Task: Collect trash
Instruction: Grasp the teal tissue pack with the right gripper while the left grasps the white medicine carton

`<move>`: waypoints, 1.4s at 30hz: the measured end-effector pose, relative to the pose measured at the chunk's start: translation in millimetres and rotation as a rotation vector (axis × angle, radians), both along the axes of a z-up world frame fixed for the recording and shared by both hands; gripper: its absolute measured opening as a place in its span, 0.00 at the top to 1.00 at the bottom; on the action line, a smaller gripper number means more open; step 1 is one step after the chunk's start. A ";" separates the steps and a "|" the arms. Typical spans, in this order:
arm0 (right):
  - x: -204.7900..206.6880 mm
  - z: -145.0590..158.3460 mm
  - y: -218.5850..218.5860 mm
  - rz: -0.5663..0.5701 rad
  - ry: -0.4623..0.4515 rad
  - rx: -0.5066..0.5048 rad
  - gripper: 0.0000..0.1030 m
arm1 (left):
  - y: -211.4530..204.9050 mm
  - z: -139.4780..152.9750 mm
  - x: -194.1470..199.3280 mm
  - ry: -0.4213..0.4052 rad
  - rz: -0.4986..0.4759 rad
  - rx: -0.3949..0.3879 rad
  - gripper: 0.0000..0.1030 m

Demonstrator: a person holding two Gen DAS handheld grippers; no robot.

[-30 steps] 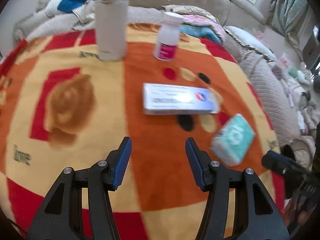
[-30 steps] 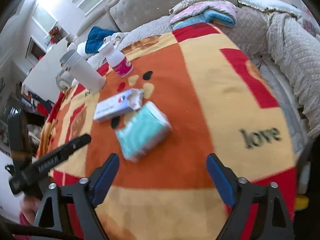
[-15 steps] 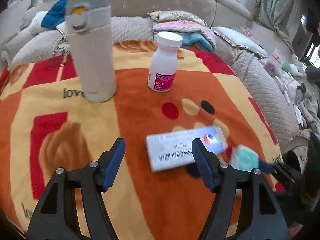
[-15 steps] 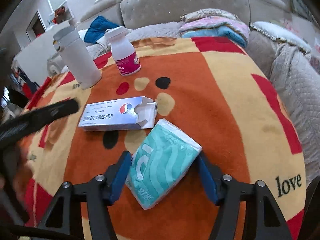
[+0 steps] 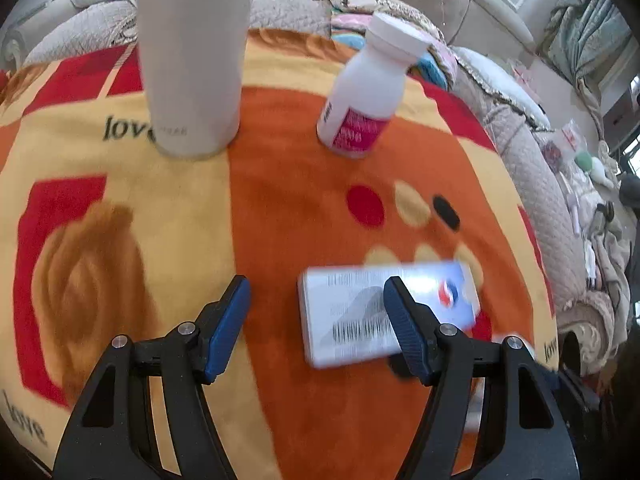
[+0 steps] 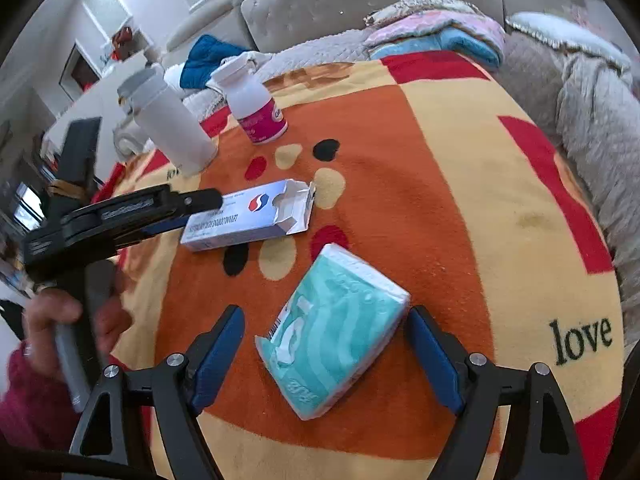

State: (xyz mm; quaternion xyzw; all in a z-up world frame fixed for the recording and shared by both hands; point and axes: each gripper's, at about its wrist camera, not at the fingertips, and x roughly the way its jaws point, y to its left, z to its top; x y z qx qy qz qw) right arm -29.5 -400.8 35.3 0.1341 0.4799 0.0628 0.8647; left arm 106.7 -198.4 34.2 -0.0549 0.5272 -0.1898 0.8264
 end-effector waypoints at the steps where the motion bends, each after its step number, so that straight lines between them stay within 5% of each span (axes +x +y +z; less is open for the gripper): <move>1: 1.4 -1.0 4.1 0.008 -0.004 -0.025 0.19 | 1.4 -0.1 -5.7 0.008 -0.003 0.002 0.34; 6: 2.6 -3.6 10.8 0.007 -0.031 -0.093 0.19 | 6.8 10.3 -18.4 -0.017 -0.015 0.026 0.34; 10: -3.0 -0.5 8.5 0.028 -0.036 -0.107 0.44 | 3.6 23.5 3.1 -0.062 0.027 0.005 0.34; 13: -4.8 -0.6 4.0 0.035 -0.029 -0.097 0.48 | -5.5 20.8 20.7 -0.113 0.083 0.097 0.34; 17: -6.9 1.2 -0.9 0.048 -0.019 -0.095 0.50 | -5.3 1.4 29.9 -0.066 0.160 0.198 0.34; 21: -14.8 5.8 -13.9 0.048 -0.013 -0.097 0.52 | -9.9 -6.6 1.0 -0.056 0.052 0.280 0.34; 23: -19.9 8.2 -23.3 0.039 -0.008 -0.088 0.52 | -7.7 -5.1 -15.5 -0.051 0.017 0.263 0.34; 31: -40.8 4.4 -42.8 0.037 0.041 -0.061 0.52 | -3.6 12.7 -53.4 0.005 -0.048 -0.023 0.32; 37: -44.0 -0.9 -34.7 0.001 0.047 -0.050 0.26 | -40.1 11.7 -57.5 -0.001 -0.091 0.002 0.27; 42: -49.8 -2.5 -19.5 -0.001 -0.001 -0.141 0.24 | -61.5 -1.4 -49.1 -0.024 -0.049 0.077 0.27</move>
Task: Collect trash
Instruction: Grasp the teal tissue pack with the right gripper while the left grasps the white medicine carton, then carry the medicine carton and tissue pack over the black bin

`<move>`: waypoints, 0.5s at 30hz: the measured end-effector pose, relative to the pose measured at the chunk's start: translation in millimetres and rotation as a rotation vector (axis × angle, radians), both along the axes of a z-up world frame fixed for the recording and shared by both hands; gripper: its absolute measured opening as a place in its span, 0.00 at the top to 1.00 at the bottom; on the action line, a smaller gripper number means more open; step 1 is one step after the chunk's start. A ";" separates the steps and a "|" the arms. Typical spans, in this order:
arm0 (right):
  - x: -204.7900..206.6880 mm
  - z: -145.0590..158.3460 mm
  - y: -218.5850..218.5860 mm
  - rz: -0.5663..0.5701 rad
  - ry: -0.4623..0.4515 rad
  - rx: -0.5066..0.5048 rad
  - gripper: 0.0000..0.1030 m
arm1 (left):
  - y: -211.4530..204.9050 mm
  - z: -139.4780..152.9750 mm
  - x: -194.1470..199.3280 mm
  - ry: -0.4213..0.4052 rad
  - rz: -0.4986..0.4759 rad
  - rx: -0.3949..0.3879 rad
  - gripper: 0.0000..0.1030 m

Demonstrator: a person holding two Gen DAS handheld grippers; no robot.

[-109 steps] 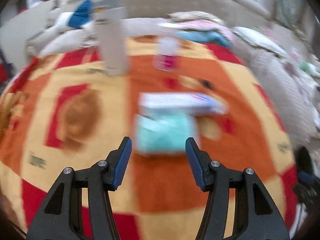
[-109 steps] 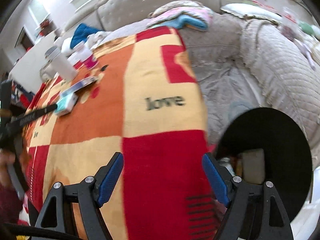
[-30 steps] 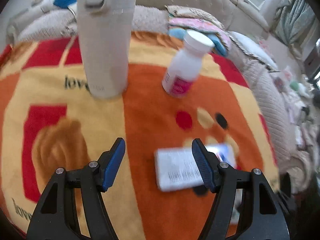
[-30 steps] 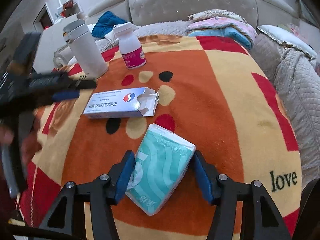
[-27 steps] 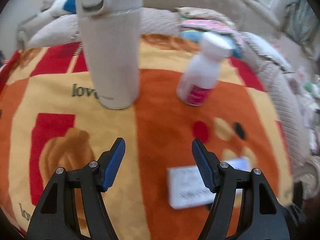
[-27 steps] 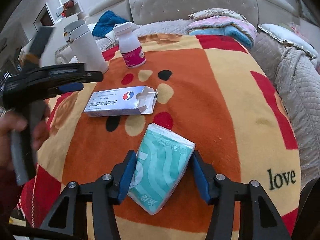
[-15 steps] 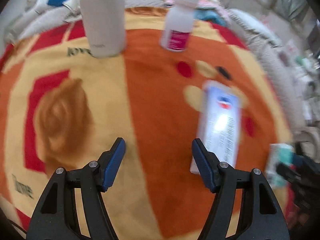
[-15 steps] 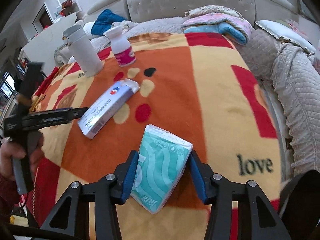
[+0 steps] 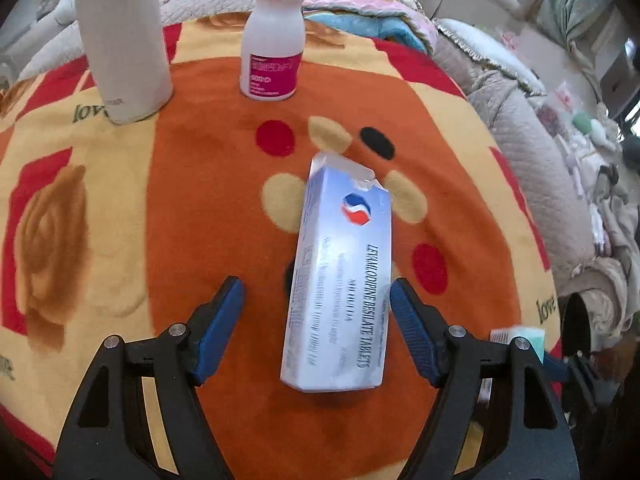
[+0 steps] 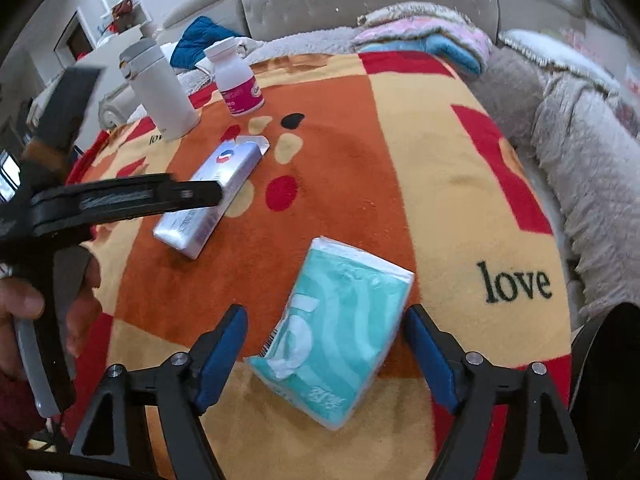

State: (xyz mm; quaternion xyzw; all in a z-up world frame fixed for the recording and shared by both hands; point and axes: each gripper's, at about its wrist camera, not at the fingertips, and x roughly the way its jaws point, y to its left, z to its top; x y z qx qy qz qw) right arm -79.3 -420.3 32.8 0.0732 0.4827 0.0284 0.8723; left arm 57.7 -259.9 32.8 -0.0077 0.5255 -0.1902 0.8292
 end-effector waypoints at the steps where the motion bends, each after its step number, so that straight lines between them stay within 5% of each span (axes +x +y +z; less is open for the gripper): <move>1: -0.6 -2.0 1.0 -0.004 -0.012 -0.025 0.25 | -0.8 -0.2 0.0 -0.017 0.001 0.012 0.28; 2: -1.0 -4.2 1.3 -0.006 -0.020 -0.043 0.27 | -1.9 -2.6 -0.3 -0.018 -0.004 0.026 0.33; 3: -2.5 -4.0 1.4 -0.007 -0.035 -0.064 0.36 | -2.9 -2.2 -2.9 -0.037 -0.009 0.047 0.53; 7: -8.0 4.6 -10.4 -0.007 -0.042 -0.009 0.49 | 5.4 -1.8 -12.8 -0.028 -0.026 0.018 0.55; 15: -34.5 26.4 -25.5 -0.004 -0.064 0.026 0.50 | -1.0 20.7 -60.7 -0.101 -0.051 0.020 0.55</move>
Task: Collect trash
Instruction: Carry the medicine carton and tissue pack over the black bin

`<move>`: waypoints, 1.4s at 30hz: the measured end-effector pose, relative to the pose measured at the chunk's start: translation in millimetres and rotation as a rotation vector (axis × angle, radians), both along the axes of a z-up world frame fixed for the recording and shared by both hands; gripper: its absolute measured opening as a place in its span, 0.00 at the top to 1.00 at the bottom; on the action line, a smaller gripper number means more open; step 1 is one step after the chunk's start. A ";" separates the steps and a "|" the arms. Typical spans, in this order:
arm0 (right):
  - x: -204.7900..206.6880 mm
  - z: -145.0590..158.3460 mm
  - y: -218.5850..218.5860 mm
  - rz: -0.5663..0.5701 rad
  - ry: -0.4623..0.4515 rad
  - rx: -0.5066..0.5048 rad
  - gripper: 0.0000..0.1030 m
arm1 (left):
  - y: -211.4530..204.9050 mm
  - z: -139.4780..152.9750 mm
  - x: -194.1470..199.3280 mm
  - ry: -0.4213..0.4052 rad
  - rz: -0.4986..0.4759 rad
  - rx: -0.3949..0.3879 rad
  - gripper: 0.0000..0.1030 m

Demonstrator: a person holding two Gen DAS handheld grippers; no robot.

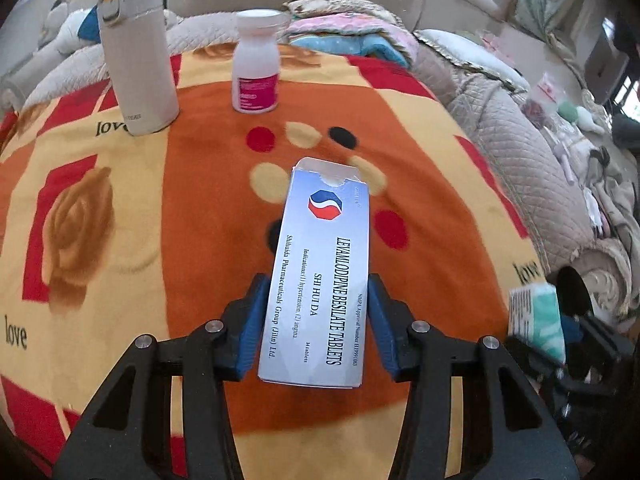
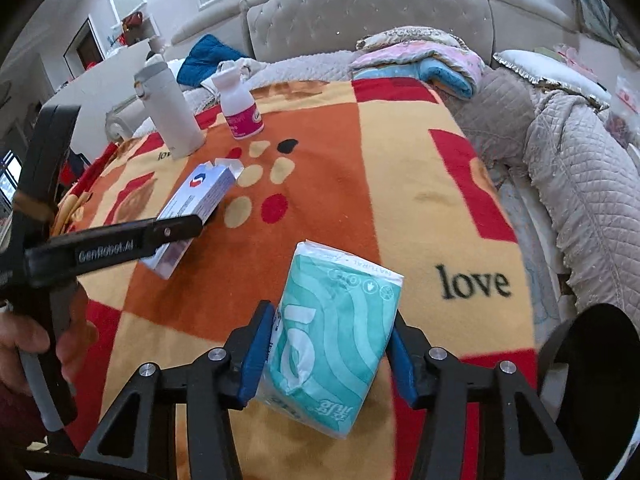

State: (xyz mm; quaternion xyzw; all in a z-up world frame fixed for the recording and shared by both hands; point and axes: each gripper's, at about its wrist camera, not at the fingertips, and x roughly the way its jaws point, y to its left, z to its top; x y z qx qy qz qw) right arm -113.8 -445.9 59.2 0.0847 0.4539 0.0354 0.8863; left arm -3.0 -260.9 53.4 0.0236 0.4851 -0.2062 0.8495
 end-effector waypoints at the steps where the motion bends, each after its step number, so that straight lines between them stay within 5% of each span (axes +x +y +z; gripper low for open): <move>1: -3.7 1.9 -1.9 -0.001 -0.001 0.001 0.50 | -2.6 2.0 -6.2 -0.005 -0.008 0.000 0.55; 20: -88.8 19.6 -78.7 -0.138 -0.010 -0.034 0.50 | -76.5 24.3 -112.4 -0.057 -0.152 -0.027 0.55; 42: -141.8 -1.5 -171.9 -0.346 0.038 -0.016 0.50 | -162.5 20.8 -151.6 -0.011 -0.323 -0.055 0.55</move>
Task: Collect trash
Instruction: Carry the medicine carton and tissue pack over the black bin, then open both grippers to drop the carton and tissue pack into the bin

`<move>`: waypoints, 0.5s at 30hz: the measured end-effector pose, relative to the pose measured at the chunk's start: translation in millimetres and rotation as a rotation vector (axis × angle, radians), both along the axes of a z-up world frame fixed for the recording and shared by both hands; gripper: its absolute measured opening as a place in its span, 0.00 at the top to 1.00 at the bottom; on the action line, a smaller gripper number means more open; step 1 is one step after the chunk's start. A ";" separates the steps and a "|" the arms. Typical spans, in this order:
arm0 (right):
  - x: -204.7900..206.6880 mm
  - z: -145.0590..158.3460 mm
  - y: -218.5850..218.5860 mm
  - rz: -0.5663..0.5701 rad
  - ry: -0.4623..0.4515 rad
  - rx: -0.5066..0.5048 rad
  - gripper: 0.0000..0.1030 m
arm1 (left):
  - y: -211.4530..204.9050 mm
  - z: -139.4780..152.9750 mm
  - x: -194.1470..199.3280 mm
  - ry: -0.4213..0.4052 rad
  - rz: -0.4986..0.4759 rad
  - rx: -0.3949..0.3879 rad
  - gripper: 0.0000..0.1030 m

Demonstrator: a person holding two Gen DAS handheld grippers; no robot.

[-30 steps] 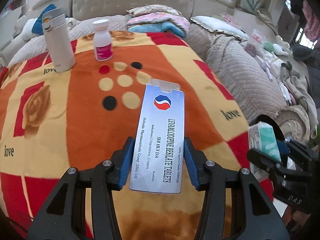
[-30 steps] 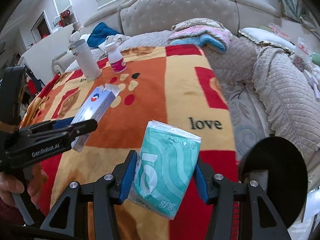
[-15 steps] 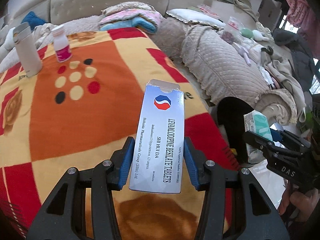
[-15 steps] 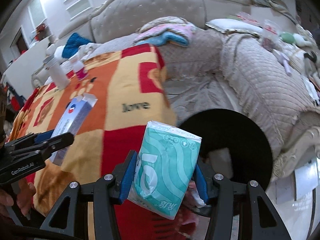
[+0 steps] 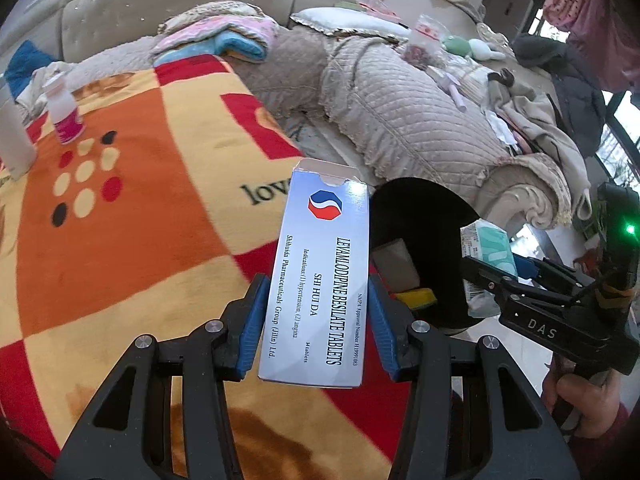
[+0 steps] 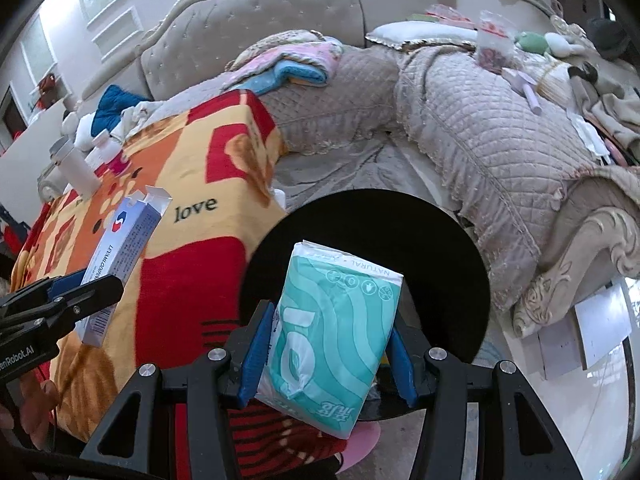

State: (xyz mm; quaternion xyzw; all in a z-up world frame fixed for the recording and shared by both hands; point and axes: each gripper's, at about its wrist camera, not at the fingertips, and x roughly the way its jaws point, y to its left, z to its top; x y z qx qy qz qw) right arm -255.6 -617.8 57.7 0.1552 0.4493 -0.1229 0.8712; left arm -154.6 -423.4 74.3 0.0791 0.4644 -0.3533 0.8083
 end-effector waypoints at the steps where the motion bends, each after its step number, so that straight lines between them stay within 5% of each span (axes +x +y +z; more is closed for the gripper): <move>1: -1.2 -2.3 -3.4 -0.007 0.004 0.004 0.50 | -2.1 -1.3 0.3 0.005 -0.004 -0.002 0.55; 15: -4.6 -24.0 -34.4 -0.071 0.033 0.031 0.50 | -53.2 -22.4 8.2 0.126 -0.080 -0.052 0.55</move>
